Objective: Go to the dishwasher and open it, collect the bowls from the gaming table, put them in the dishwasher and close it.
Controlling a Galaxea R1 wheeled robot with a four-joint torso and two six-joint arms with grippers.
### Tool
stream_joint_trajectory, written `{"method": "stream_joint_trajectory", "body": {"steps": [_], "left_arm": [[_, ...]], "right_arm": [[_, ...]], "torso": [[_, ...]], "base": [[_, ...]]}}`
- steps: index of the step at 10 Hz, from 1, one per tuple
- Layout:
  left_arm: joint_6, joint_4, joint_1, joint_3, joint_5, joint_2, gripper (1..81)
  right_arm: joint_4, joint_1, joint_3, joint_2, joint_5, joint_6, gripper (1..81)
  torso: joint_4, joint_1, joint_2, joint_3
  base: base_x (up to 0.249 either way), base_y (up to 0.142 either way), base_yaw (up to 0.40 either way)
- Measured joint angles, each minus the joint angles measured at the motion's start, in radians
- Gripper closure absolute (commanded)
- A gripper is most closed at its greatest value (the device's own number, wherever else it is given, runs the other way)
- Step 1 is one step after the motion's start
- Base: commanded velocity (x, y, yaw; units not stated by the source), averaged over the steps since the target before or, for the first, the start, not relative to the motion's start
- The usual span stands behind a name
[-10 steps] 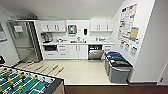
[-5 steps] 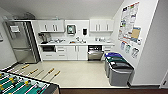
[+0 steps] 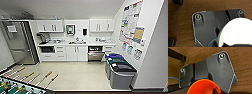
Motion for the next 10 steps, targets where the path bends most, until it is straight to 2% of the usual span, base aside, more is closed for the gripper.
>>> {"method": "stream_joint_trajectory", "body": {"steps": [7,10], "left_arm": [[0.0,0.0,0.0,0.0,-0.001,0.003,81.1],[0.0,0.0,0.001,0.0,0.0,0.003,81.1]], "right_arm": [[0.0,-0.001,-0.002,0.0,0.0,0.0,81.1],[0.0,-0.001,-0.006,0.003,0.0,0.0,81.1]], "torso": [[0.0,0.0,0.0,0.0],[0.0,0.0,0.0,0.0]], "base": [[0.19,0.0,0.0],[0.19,-0.066,0.0]]}}
